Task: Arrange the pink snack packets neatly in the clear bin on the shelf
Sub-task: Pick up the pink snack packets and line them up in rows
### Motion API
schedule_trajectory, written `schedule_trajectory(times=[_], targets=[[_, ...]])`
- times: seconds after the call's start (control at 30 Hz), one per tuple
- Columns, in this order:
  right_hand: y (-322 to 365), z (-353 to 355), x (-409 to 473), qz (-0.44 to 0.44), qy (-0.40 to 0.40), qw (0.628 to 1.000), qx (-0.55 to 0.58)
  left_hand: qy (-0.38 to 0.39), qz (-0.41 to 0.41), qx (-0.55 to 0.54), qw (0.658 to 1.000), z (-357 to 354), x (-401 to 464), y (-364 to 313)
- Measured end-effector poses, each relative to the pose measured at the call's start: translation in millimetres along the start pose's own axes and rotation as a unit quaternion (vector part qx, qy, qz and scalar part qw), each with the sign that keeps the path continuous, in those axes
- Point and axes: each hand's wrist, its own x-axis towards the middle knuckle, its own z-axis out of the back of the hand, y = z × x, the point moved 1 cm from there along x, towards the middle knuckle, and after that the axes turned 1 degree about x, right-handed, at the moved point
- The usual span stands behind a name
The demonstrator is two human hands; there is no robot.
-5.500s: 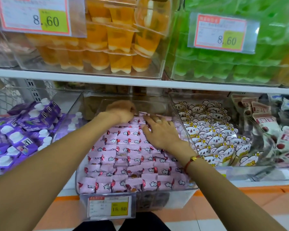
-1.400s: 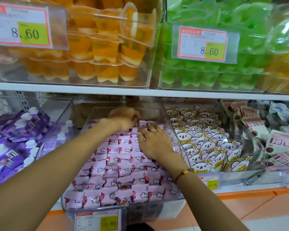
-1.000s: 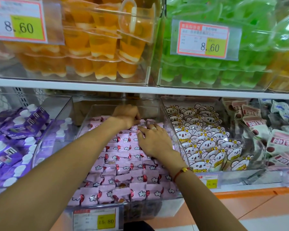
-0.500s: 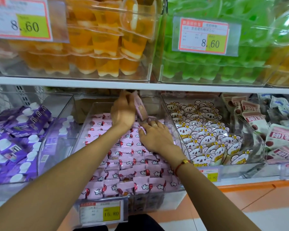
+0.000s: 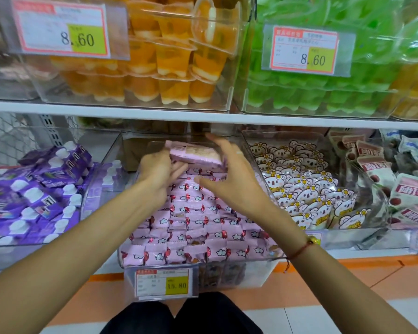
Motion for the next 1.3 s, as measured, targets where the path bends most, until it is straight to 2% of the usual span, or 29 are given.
schedule_trajectory(times=[0.1,0.2,0.23,0.3,0.37,0.4,0.5,0.57,0.63,0.7,0.77,0.83,0.9,0.93,1.03,1.2,1.3], targets=[[0,12,-8,-0.002,-0.062,0.997,0.036,0.061,0.056,0.007,0.997,1,-10,3],[-8,21,-14,-0.063,-0.068,0.99,0.103,0.142,0.014,0.098,0.985,6,-15,2],[-11,25,-15,-0.095,-0.074,0.981,0.153,0.17,-0.029,0.158,0.972,8,-16,0],[-13,32,-16,-0.147,-0.086,0.957,0.234,0.232,-0.121,0.29,0.921,9,-20,-4],[-15,37,-15,-0.196,-0.072,0.937,0.279,0.272,-0.179,0.369,0.87,11,-23,-5],[-15,39,-14,-0.227,-0.058,0.926,0.295,0.273,-0.2,0.385,0.859,12,-24,-5],[-15,44,-11,-0.311,-0.014,0.877,0.366,0.27,-0.213,0.358,0.868,15,-25,-5],[-16,50,-9,-0.311,0.0,0.846,0.434,0.273,-0.208,0.347,0.873,14,-23,-2],[-16,53,-8,-0.286,0.005,0.863,0.417,0.262,-0.213,0.349,0.874,11,-21,2],[-16,51,-8,-0.245,0.001,0.904,0.35,0.256,-0.219,0.348,0.875,5,-17,7],[-15,49,-6,-0.212,-0.037,0.93,0.298,0.276,-0.207,0.335,0.877,-3,-11,9],[-19,51,-1,-0.211,-0.098,0.937,0.261,0.286,-0.179,0.317,0.887,-7,2,9],[-24,53,7,-0.236,-0.149,0.941,0.191,0.249,-0.199,0.367,0.874,-7,21,9],[-30,52,14,-0.243,-0.163,0.944,0.151,0.228,-0.219,0.426,0.847,-7,30,9],[-43,40,33,-0.253,-0.163,0.952,0.055,0.226,-0.25,0.594,0.73,-10,48,18],[-61,10,62,-0.205,-0.102,0.971,-0.065,0.284,-0.297,0.702,0.581,-23,64,29],[-66,8,74,-0.161,-0.06,0.973,-0.155,0.241,-0.313,0.761,0.514,-25,72,28]])
